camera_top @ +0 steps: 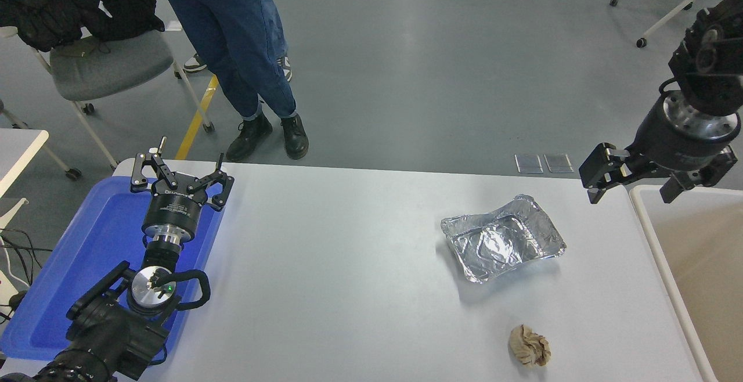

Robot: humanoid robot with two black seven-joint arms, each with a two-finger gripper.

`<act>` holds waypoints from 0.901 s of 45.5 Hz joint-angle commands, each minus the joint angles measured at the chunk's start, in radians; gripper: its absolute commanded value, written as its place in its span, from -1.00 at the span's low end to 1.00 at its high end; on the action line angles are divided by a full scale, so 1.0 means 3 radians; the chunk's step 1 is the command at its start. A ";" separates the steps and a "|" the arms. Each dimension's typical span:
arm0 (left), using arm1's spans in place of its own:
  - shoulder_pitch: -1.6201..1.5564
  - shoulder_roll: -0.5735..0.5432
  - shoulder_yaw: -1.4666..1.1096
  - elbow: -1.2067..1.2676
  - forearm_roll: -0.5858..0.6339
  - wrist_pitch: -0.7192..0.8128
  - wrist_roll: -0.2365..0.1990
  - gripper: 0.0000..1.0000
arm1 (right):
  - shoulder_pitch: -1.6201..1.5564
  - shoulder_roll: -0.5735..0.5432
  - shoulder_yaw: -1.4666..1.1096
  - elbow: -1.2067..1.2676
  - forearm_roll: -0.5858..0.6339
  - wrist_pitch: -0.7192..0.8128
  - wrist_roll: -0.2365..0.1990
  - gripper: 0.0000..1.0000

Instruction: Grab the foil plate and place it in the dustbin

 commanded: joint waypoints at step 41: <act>0.0004 0.0000 0.0000 0.0000 0.0002 0.0000 0.0000 1.00 | -0.0067 -0.0044 0.0181 -0.0002 0.0016 0.0000 0.0000 1.00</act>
